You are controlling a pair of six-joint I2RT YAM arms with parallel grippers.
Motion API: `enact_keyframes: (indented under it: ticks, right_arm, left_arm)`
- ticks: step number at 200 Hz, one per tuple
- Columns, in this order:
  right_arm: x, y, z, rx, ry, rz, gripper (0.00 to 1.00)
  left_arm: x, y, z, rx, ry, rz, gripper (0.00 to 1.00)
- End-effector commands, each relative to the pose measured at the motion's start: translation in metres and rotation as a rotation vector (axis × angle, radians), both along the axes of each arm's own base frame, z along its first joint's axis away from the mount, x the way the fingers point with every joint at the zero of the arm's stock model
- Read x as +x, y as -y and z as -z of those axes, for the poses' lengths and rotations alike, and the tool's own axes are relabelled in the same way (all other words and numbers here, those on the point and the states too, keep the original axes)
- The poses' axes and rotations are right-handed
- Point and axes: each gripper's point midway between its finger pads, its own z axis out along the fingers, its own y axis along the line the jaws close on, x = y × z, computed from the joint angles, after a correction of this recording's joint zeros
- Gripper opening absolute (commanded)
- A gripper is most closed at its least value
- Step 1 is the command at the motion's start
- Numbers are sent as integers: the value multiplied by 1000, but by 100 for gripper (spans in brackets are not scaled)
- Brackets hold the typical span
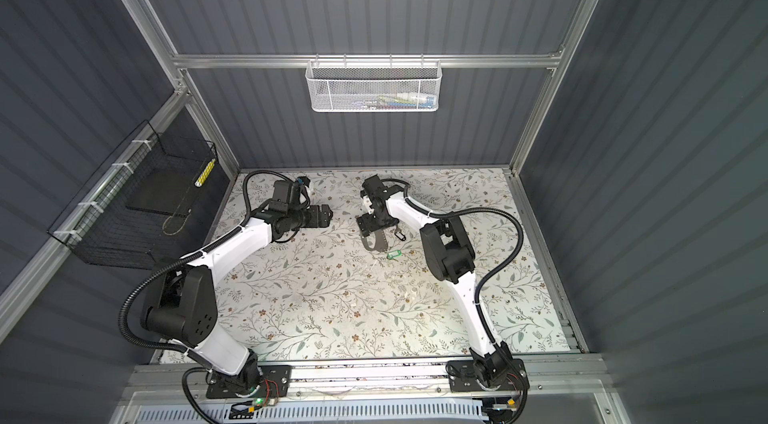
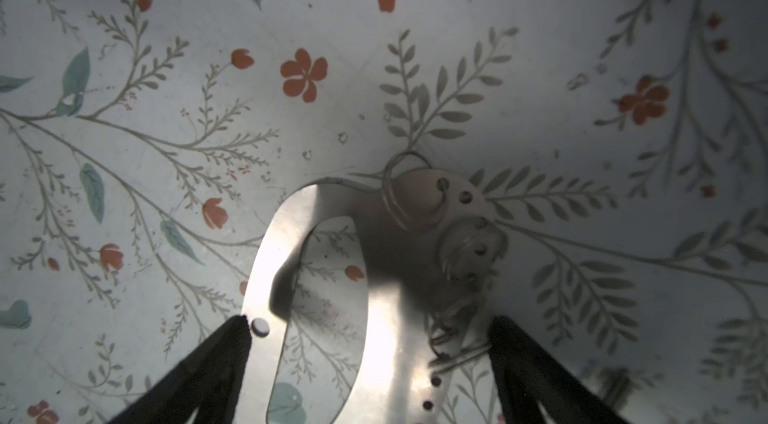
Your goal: Put the keys on the keyring
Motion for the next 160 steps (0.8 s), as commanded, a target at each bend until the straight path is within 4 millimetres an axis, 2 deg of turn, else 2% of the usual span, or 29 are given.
enact_keyframes:
  ticks: [1,19,42,82,97,116,160]
  right_arm:
    - [-21,-11,3,59,-91,-90,89]
    - [-37,-18,0,105,-122,-159,88]
    - [-68,-34,-12,179,-135,-292,87]
    - [-114,-43,-17,181,-174,-475,81]
    - [-123,-43,-23,179,-174,-504,79]
    - [-117,-38,-33,166,-108,-470,78]
    - [-94,-34,-75,214,142,-403,75]
  left_arm:
    - [2,-3,-8,7,19,3,96]
    - [2,-3,-8,8,18,3,97]
    - [2,-3,-8,6,19,3,97]
    - [2,-2,-6,4,13,4,97]
    - [2,-3,-5,6,11,3,97]
    - [2,-3,-4,5,9,4,97]
    - [2,-1,-5,-2,12,12,95]
